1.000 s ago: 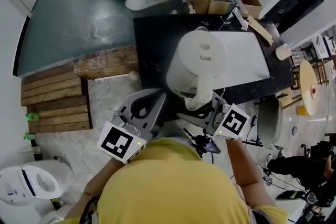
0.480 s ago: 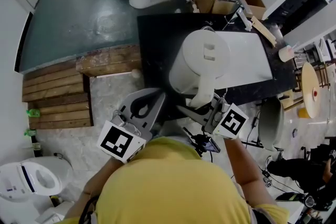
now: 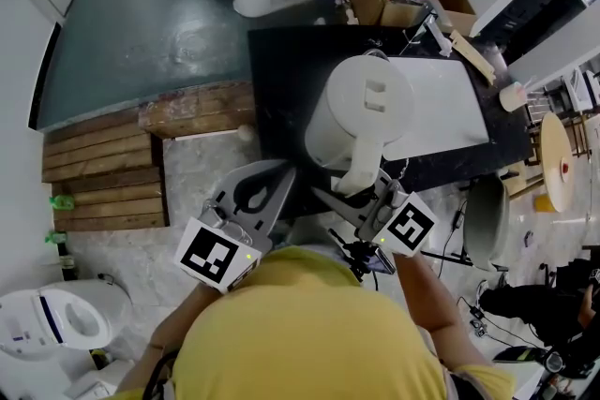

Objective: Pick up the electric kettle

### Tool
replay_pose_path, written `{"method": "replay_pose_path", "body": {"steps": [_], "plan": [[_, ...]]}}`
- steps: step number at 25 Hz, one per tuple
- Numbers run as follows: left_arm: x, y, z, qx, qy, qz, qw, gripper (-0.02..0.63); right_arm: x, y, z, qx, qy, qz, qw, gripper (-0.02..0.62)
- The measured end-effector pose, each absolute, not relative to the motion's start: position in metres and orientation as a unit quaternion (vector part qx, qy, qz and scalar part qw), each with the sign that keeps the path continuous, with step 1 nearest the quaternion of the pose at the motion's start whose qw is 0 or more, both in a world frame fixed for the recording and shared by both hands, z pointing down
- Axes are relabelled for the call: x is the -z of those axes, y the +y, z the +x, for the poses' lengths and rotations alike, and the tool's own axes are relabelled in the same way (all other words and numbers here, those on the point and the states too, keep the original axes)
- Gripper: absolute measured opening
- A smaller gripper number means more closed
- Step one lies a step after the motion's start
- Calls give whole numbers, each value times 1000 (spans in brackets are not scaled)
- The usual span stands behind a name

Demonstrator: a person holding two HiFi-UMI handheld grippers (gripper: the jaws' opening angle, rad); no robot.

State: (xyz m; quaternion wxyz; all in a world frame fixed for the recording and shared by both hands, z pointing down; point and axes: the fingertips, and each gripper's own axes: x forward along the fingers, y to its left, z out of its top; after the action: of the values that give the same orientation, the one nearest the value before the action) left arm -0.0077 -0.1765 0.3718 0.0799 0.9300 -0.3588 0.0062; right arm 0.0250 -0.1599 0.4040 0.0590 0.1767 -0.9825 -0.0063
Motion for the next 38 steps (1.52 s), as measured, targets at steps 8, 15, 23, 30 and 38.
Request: {"method": "replay_pose_path", "body": {"steps": [8,15,23,30,38], "plan": [[-365,-178,-11,12,-360,929,82,9,-388,-163,26,6,-980,193,54,106],[-364,-178,-6,13,-349,934,77,9,-373,-160,26,18,-978,201,61,106],[-358,-177,6,26,-327,941,78,9,-359,-154,33,16,-969,239,63,106],[-357,-175,20,29,-301,950,77,9,-349,-151,47,6,-954,295,52,107],[-354,-171,37,32,-274,958,79,9,-339,-149,68,2,-928,370,47,107]]}}
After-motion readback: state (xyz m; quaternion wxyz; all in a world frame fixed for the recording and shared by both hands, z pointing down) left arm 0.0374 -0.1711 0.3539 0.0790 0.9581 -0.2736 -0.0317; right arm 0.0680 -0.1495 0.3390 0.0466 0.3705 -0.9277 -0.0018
